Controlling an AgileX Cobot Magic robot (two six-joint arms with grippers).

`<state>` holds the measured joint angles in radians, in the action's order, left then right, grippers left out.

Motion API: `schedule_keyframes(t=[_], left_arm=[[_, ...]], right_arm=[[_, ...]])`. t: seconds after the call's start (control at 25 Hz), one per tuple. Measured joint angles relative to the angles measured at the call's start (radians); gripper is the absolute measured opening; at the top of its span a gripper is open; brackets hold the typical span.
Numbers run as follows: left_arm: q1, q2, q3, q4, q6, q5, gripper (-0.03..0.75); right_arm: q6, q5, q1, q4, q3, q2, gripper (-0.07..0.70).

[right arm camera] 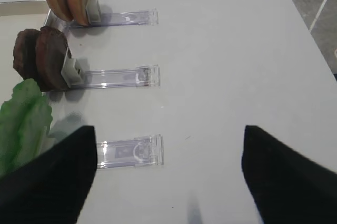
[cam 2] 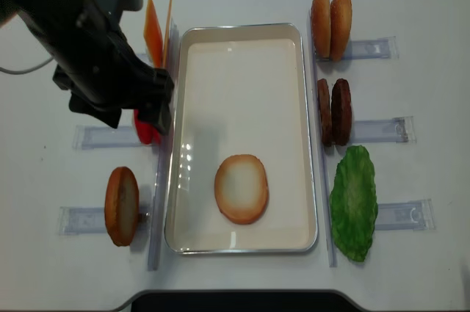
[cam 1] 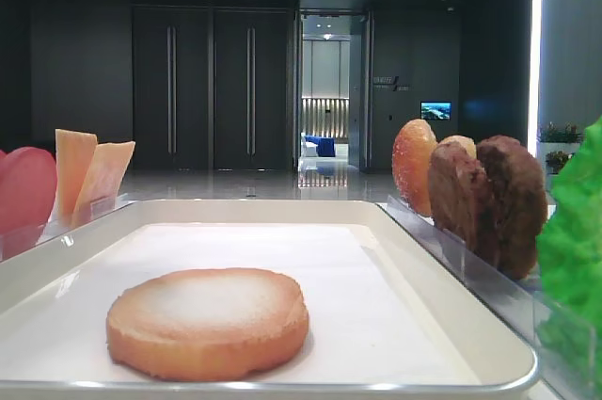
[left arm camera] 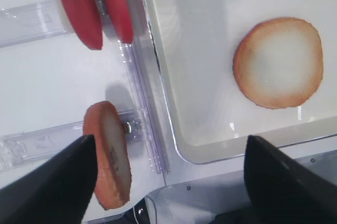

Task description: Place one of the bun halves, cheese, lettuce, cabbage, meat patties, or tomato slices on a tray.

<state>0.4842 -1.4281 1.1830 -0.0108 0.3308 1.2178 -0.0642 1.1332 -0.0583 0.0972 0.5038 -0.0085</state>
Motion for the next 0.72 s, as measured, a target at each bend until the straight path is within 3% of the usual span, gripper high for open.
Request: schedule_keyframes(t=[0.72], left_arm=[[-0.279,0.168,-0.116,-0.099,-0.044,0.003,0.62]], right_arm=[[0.0,0.0,0.0,0.0,0.0,0.0,0.538]])
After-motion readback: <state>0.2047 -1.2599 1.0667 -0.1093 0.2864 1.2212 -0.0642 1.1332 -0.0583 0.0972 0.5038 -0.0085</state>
